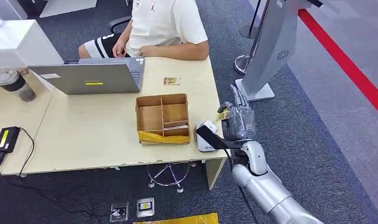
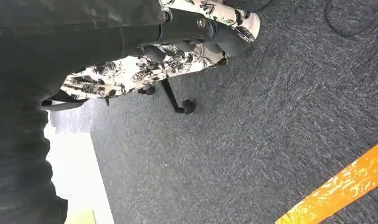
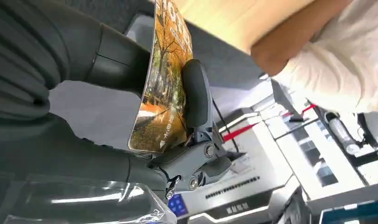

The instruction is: Pass the card to the sensor for recognition and then transmit it.

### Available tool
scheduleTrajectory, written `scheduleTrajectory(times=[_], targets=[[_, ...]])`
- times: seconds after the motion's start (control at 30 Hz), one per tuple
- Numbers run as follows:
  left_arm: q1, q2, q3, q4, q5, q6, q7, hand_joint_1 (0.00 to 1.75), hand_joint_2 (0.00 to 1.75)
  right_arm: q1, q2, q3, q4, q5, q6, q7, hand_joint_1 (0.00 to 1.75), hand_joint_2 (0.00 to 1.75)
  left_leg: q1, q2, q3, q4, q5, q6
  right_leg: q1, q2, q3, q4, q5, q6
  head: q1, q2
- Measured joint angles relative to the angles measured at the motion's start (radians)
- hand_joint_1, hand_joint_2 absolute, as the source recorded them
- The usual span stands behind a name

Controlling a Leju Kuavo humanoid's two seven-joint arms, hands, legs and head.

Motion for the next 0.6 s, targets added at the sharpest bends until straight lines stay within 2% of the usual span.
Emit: scheduleTrajectory(times=[0.33,0.6], targets=[[0.002,-0.002,0.018,0.0,0.007,-0.003,0.003,0.0,1.75,-0.003,0.101,0.006,0.139,-0.172,0.0,-0.079,1.75,1.75,0.0,0.0,0.0,0.0,0.0,0.0,0.0,0.0,0.0,0.0,0.0,0.0,0.0,0.0],[0.005,-0.003,0.032,0.0,0.013,-0.008,0.008,0.0,1.75,-0.014,0.148,0.005,0.261,-0.23,-0.015,-0.087,1.75,1.75,0.0,0.0,0.0,0.0,0.0,0.0,0.0,0.0,0.0,0.0,0.0,0.0,0.0,0.0]])
